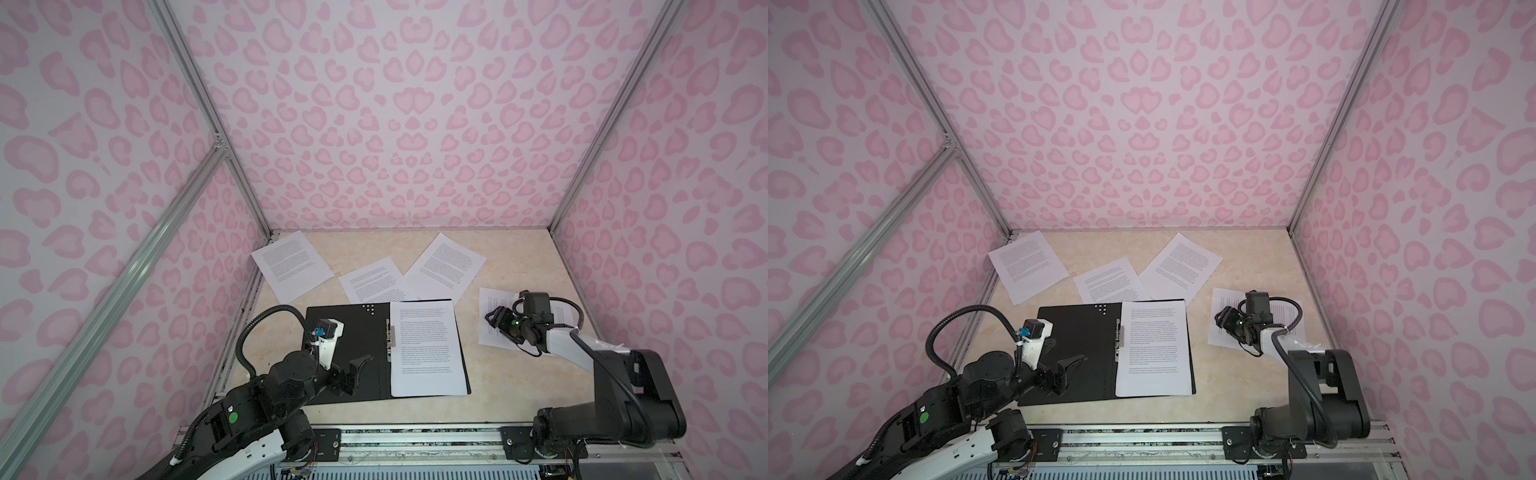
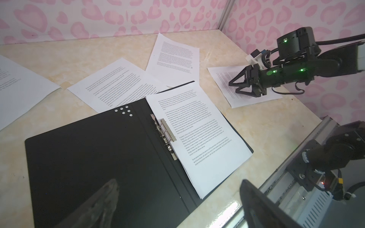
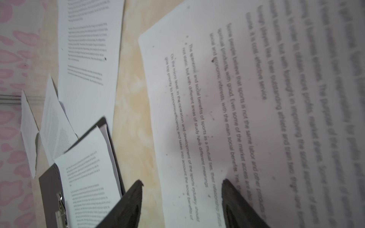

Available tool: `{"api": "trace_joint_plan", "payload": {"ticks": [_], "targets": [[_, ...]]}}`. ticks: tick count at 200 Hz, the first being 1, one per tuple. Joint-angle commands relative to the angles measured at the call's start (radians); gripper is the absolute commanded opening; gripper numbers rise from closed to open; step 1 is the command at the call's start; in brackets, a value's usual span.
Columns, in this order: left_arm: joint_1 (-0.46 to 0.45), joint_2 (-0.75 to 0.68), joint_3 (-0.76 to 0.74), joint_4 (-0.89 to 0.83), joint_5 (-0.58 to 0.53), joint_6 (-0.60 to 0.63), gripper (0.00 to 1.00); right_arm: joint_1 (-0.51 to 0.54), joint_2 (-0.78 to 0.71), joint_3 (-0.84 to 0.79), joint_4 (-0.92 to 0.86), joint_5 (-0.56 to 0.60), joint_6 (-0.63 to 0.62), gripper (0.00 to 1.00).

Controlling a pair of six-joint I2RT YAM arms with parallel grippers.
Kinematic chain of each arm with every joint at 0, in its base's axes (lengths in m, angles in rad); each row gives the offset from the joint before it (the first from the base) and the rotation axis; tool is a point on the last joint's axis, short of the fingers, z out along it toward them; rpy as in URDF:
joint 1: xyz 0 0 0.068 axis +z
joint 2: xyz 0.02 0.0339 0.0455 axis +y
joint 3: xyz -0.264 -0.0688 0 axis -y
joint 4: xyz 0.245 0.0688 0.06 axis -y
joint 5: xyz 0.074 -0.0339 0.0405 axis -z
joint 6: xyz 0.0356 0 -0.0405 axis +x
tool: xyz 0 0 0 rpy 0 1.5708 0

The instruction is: Put the files into the folder

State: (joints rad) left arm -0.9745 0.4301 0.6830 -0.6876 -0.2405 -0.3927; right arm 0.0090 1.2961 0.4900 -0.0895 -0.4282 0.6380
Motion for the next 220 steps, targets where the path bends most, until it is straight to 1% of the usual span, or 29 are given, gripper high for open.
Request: {"api": "trace_joint_plan", "payload": {"ticks": [1,12,18,30,42,66,81,94,103,117,141,157,179,194,205,220], "targets": [[0.000,0.088,0.010,0.096,0.103,-0.020,0.97,-0.040,-0.174,-0.001,-0.204,-0.013,-0.049,0.68],[0.000,0.171,0.009,0.169,0.182,-0.034,0.97,-0.095,-0.271,0.000,-0.225,0.040,-0.052,0.71],[0.000,0.231,0.016,0.209,0.230,-0.032,0.97,-0.135,-0.306,-0.002,-0.228,0.061,-0.051,0.76],[-0.001,0.368,0.052,0.270,0.291,-0.038,0.97,-0.212,-0.333,0.007,-0.236,0.061,-0.045,0.81],[-0.001,0.519,0.115,0.305,0.321,-0.063,0.97,-0.268,-0.318,0.026,-0.248,0.070,-0.040,0.85],[-0.001,0.824,0.291,0.330,0.461,-0.057,0.97,-0.345,-0.248,0.045,-0.250,0.111,-0.020,0.87],[-0.003,0.983,0.403,0.324,0.486,-0.051,0.97,-0.382,-0.212,0.044,-0.235,0.137,-0.016,0.87],[-0.003,1.087,0.479,0.326,0.499,-0.047,0.97,-0.397,-0.184,0.036,-0.203,0.130,-0.016,0.86],[-0.003,1.151,0.536,0.322,0.507,-0.036,0.97,-0.399,-0.168,0.039,-0.194,0.140,-0.039,0.86],[-0.003,1.248,0.638,0.303,0.512,-0.020,0.97,-0.400,-0.140,0.028,-0.152,0.140,-0.039,0.86],[0.000,1.405,0.807,0.286,0.523,-0.009,0.98,-0.396,-0.072,0.020,-0.077,0.065,-0.054,0.84],[0.003,1.494,0.898,0.274,0.539,-0.014,0.99,-0.383,-0.025,0.023,-0.034,0.046,-0.071,0.84],[0.006,1.554,0.967,0.278,0.554,-0.032,0.99,-0.369,0.057,0.067,-0.036,0.029,-0.104,0.82],[0.010,1.570,0.985,0.284,0.562,-0.037,1.00,-0.336,0.125,0.096,-0.010,0.003,-0.119,0.82],[0.017,1.579,0.994,0.285,0.565,-0.042,0.99,-0.285,0.190,0.133,-0.003,-0.028,-0.133,0.81],[0.030,1.584,0.994,0.296,0.580,-0.055,0.99,-0.220,0.249,0.169,0.014,-0.025,-0.146,0.80]]}}
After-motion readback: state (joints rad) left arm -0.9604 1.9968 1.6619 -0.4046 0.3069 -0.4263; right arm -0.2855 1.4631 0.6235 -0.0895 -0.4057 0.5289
